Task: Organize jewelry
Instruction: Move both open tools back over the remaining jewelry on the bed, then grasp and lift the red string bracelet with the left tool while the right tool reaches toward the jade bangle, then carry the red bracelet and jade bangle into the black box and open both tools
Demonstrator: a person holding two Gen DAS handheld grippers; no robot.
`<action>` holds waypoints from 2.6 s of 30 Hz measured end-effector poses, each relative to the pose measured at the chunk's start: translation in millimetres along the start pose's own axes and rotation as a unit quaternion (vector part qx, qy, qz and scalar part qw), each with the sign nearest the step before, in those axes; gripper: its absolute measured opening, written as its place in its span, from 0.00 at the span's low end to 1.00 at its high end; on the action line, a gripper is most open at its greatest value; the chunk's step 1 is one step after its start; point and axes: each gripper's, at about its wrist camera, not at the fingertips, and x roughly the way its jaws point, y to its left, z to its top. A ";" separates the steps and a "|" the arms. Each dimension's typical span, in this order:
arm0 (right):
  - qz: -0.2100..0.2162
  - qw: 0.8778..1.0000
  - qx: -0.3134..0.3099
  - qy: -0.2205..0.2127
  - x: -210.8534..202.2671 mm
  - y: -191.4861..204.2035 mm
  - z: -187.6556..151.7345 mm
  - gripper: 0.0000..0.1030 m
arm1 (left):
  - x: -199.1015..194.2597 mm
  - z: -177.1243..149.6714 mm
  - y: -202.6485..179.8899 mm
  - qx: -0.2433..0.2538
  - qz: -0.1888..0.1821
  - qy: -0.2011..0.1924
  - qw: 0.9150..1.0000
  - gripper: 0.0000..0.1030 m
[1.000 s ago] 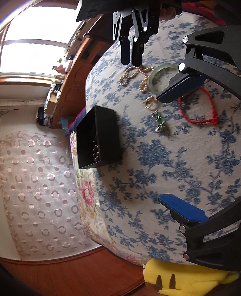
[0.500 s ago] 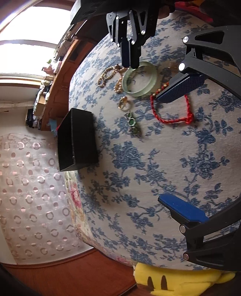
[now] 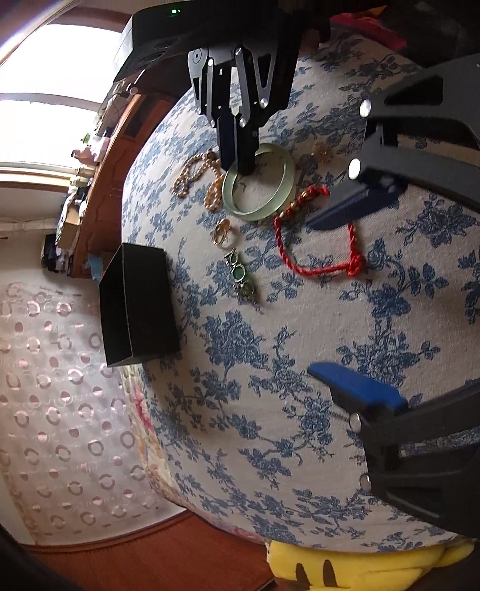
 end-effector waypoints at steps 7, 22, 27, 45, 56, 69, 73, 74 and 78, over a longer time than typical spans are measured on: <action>0.003 1.000 0.004 -0.005 -0.2 -1.9 -1.6 0.19 | -3.1 -5.6 -12.1 0.015 0.001 0.006 1.000 0.34; 0.003 1.000 0.007 -0.006 0.2 -1.8 -2.0 0.18 | -3.1 -13.9 -23.3 0.024 -0.002 0.015 1.000 0.08; 0.003 1.000 0.006 -0.006 0.2 -1.8 -2.1 0.18 | -5.6 -8.6 -15.4 0.006 0.011 0.005 1.000 0.07; 0.002 1.000 0.005 -0.006 -0.3 -1.1 -1.7 0.18 | -60.4 30.1 -5.6 -0.015 0.031 -0.102 0.994 0.07; 0.017 1.000 0.016 -0.002 -0.1 -4.8 3.1 0.08 | -62.5 43.9 0.3 -0.014 0.032 -0.120 0.992 0.07; -0.025 0.998 -0.017 -0.052 -30.4 -10.8 37.9 0.07 | -51.9 70.7 1.3 -0.008 0.020 -0.138 0.990 0.07; -0.031 0.997 -0.021 -0.066 -34.5 -22.9 55.9 0.07 | -48.3 84.5 5.8 -0.007 0.019 -0.146 0.989 0.07; -0.031 0.997 -0.022 -0.067 -33.6 -24.6 59.0 0.07 | -46.9 87.8 7.3 -0.008 0.019 -0.146 0.989 0.07; -0.037 0.996 -0.029 -0.071 -27.3 -36.5 78.5 0.07 | -38.8 102.2 12.5 -0.011 0.017 -0.146 0.989 0.07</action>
